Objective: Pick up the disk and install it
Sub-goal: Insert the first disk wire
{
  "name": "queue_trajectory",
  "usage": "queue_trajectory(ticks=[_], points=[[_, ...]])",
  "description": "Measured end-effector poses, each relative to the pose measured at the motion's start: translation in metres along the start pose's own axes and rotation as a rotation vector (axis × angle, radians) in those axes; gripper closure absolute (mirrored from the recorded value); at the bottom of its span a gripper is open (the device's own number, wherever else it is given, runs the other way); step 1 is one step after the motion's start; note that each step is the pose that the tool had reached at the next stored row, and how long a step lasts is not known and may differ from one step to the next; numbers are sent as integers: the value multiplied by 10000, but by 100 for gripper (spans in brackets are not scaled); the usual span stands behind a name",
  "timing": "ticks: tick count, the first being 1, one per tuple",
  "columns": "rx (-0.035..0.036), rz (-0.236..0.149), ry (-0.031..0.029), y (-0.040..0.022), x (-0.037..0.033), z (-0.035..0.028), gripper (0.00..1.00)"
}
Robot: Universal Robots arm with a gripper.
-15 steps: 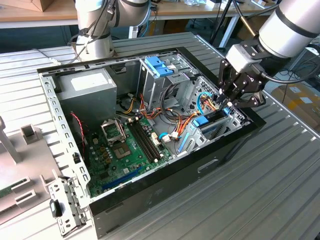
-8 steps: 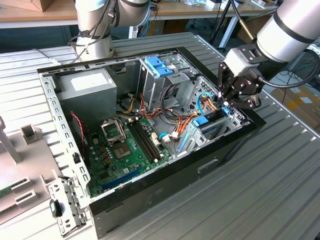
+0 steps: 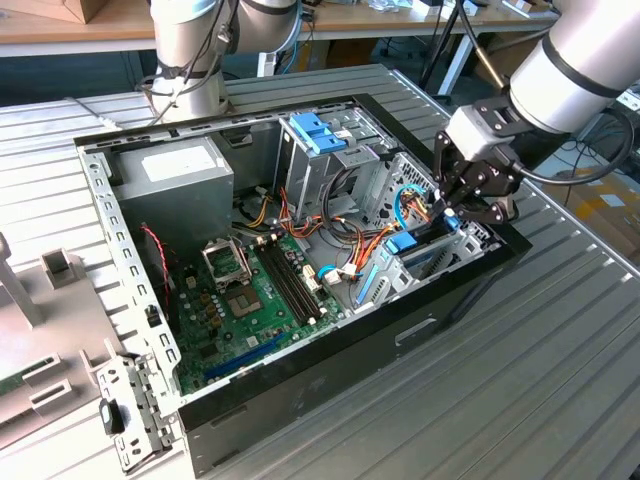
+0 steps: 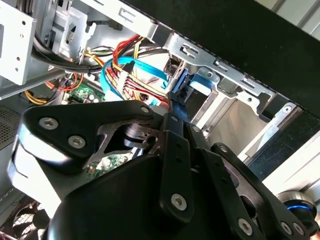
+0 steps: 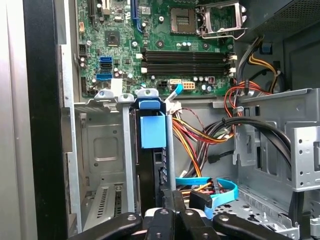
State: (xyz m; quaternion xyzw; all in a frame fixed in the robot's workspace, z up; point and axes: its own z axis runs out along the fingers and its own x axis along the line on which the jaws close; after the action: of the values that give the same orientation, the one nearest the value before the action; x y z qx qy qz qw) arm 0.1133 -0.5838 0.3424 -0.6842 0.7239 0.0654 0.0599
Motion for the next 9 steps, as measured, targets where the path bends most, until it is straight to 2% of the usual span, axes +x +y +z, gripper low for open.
queue_trajectory(ticks=[4,9], points=[[-1,0,-13,0,2,-6,89],[-1,-1,-15,-15,-14,-113,89]])
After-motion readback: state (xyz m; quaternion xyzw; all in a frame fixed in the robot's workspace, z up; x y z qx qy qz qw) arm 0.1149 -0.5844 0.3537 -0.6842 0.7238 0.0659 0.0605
